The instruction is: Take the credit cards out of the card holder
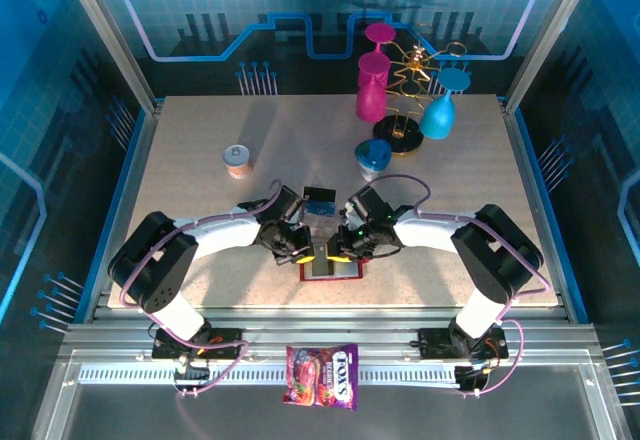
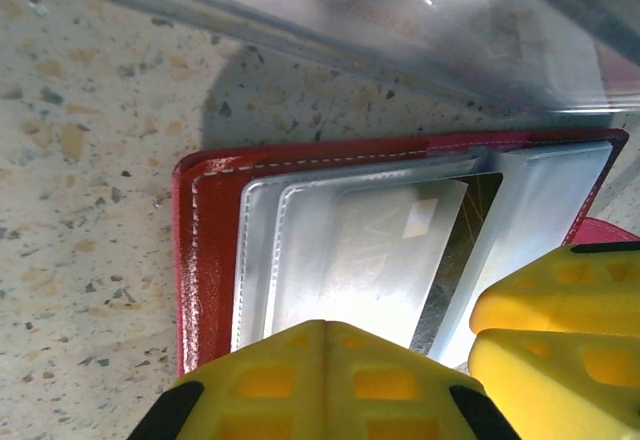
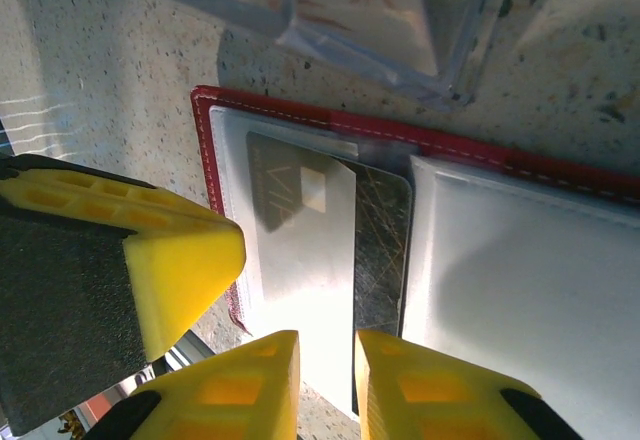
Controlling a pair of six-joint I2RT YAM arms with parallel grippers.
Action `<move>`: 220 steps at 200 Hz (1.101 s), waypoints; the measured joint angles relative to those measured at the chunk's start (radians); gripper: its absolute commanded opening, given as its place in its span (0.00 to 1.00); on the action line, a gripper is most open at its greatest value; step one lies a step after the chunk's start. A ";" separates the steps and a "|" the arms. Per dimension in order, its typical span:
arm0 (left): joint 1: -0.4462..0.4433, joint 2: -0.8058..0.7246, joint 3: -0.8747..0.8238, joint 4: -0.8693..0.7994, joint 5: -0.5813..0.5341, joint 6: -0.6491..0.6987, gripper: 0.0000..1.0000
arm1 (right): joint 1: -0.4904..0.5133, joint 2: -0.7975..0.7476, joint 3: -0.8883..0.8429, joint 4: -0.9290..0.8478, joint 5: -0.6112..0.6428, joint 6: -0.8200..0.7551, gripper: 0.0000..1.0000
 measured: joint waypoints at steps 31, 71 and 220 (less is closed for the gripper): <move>0.000 0.010 0.000 -0.003 0.000 0.005 0.05 | -0.005 0.006 -0.002 0.001 0.000 0.000 0.23; 0.000 0.015 0.000 -0.003 0.000 0.019 0.05 | -0.009 0.009 -0.006 0.003 0.000 -0.001 0.23; 0.000 0.015 -0.002 -0.004 0.000 0.023 0.05 | -0.025 0.029 -0.067 0.103 -0.054 0.012 0.21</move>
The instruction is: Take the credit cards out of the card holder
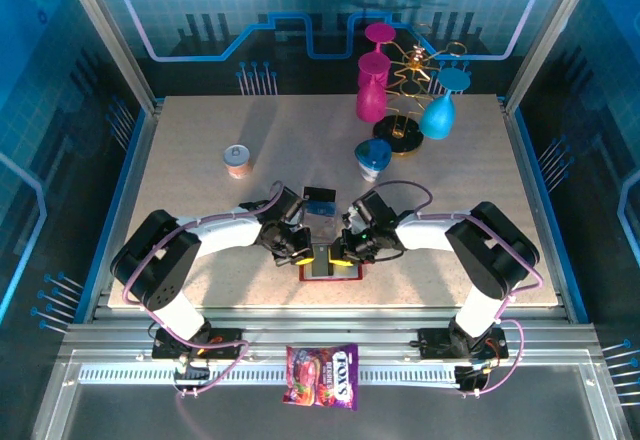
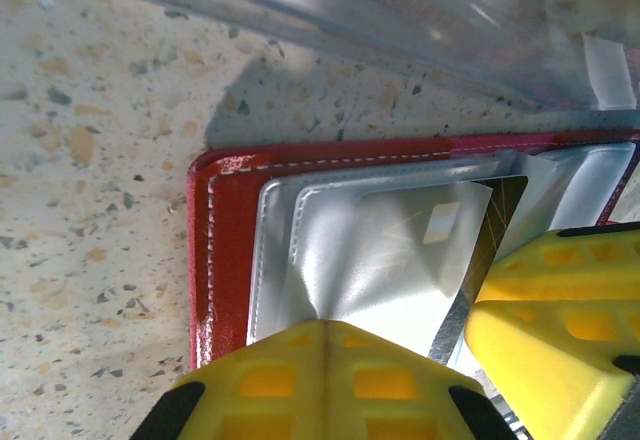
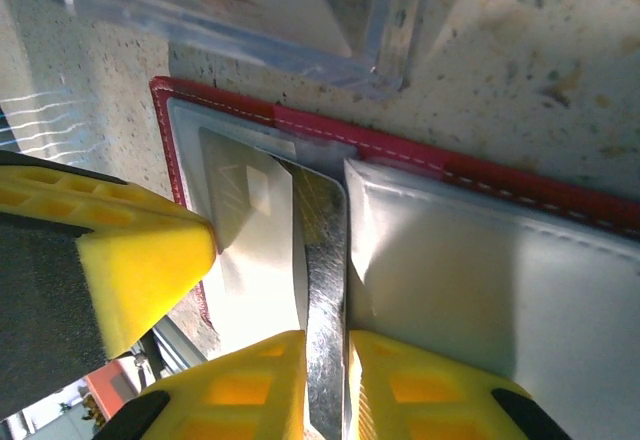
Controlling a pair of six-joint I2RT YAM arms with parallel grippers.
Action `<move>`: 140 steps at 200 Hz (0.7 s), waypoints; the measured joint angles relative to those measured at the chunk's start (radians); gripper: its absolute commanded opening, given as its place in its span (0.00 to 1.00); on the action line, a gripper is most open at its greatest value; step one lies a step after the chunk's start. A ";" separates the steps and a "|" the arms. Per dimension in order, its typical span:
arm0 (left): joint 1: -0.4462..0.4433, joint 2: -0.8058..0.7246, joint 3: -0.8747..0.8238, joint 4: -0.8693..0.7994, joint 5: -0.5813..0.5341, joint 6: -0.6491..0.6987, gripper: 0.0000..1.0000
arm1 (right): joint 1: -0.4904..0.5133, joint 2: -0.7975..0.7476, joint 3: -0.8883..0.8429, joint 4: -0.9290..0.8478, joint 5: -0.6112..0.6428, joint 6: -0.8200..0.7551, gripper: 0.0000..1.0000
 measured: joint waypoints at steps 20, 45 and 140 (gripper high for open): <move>0.000 0.000 0.000 -0.001 0.000 0.000 0.05 | -0.005 0.001 -0.014 0.033 -0.018 0.015 0.21; 0.000 0.000 0.000 -0.001 0.000 0.000 0.05 | -0.007 0.003 -0.029 0.073 -0.035 0.032 0.21; 0.000 0.000 0.000 -0.003 0.000 0.000 0.05 | -0.011 0.011 -0.053 0.135 -0.058 0.066 0.13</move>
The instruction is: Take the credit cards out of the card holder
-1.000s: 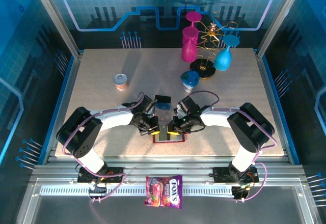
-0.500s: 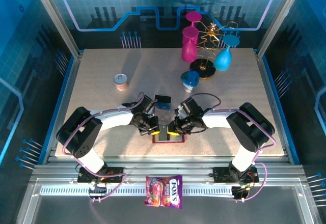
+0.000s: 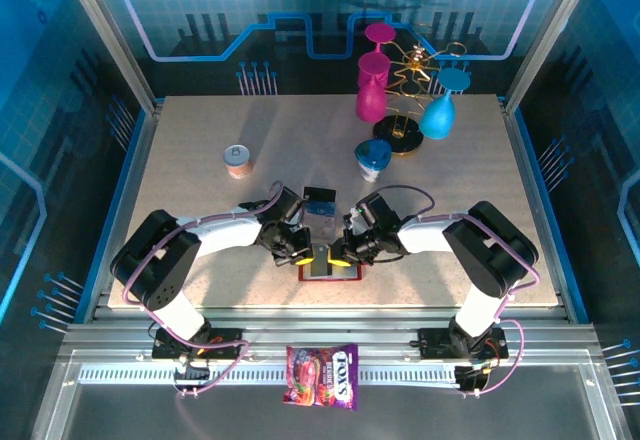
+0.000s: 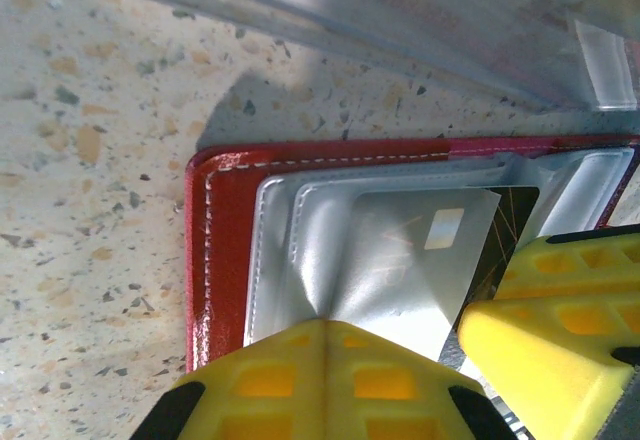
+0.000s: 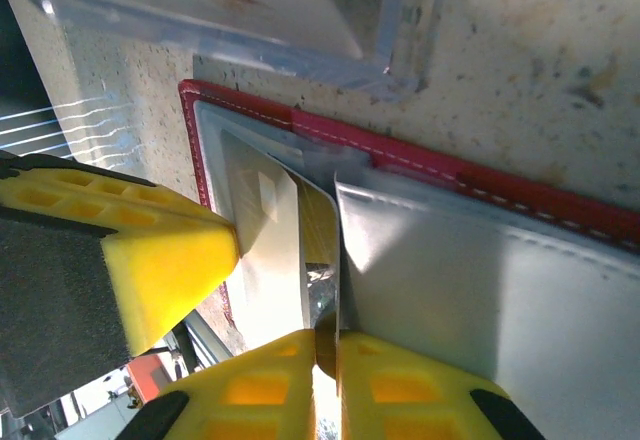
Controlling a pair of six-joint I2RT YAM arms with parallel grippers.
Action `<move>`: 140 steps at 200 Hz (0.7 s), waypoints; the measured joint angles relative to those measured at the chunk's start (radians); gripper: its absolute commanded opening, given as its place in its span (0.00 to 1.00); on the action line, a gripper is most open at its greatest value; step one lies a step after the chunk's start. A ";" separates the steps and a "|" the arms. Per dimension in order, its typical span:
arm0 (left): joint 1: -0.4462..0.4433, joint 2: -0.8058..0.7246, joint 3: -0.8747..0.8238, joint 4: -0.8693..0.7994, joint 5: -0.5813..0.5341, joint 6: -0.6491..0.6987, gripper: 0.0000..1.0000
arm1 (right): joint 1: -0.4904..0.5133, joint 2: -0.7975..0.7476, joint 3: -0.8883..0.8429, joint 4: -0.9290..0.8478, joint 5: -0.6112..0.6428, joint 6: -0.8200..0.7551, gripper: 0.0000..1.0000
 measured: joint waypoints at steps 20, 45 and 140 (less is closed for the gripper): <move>0.000 0.000 0.000 0.000 0.000 0.000 0.05 | -0.002 -0.001 0.000 -0.008 0.000 -0.007 0.12; 0.000 0.000 0.000 -0.001 0.000 0.000 0.05 | -0.013 -0.016 0.001 -0.047 0.007 -0.030 0.12; 0.000 0.000 0.000 -0.002 0.000 0.000 0.05 | -0.034 -0.068 0.048 -0.249 0.067 -0.147 0.11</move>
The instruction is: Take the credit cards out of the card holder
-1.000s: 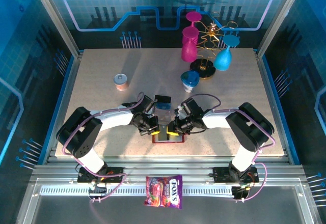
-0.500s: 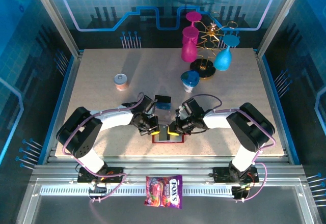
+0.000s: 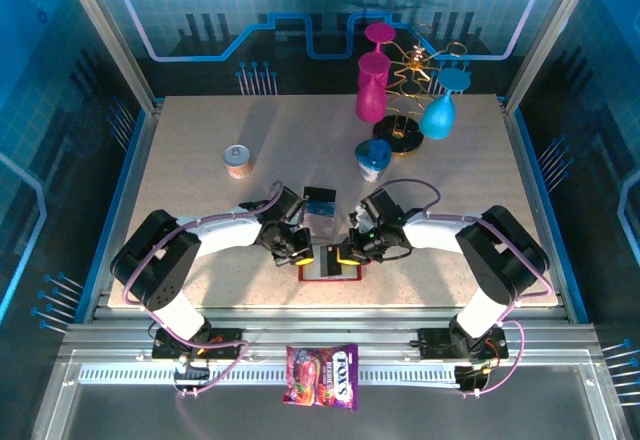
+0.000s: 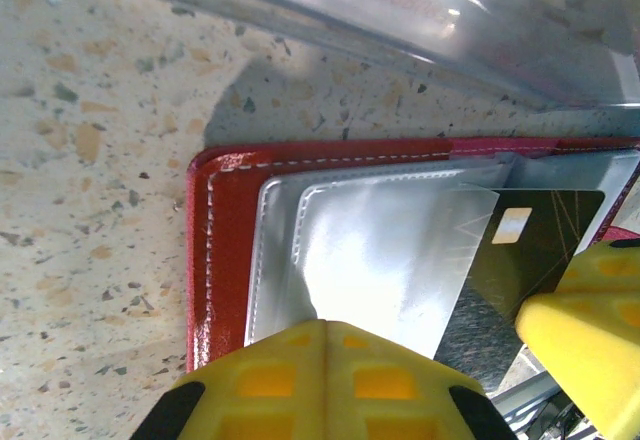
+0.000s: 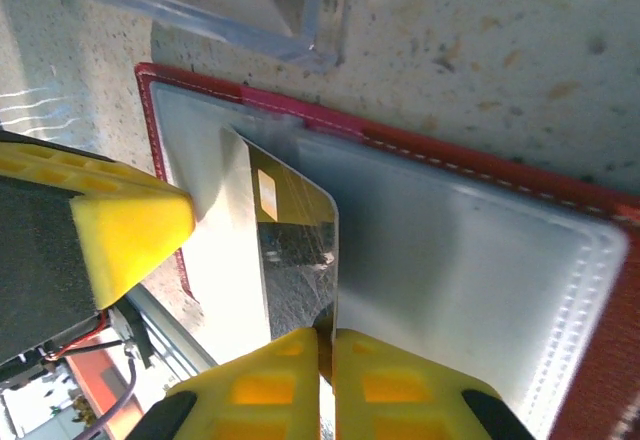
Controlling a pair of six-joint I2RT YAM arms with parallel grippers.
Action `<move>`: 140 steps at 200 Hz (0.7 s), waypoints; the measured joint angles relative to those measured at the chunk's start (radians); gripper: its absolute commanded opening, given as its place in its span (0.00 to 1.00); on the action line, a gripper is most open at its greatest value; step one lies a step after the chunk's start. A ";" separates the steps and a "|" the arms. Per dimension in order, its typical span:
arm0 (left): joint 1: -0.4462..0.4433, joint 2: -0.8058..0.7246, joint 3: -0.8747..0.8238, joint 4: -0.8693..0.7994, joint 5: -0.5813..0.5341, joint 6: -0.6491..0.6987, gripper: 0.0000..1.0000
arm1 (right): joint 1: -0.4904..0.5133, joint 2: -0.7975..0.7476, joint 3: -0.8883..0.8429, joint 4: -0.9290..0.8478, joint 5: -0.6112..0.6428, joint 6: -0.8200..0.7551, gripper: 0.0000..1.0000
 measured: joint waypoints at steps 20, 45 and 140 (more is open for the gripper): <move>0.000 0.000 0.000 0.000 0.000 0.000 0.05 | -0.001 -0.013 0.011 -0.044 0.019 -0.020 0.11; 0.000 0.000 0.000 0.000 0.000 0.000 0.05 | -0.001 -0.028 0.033 -0.096 0.043 -0.042 0.11; 0.000 0.000 0.000 0.000 0.000 0.000 0.05 | 0.004 -0.059 0.080 -0.219 0.123 -0.086 0.11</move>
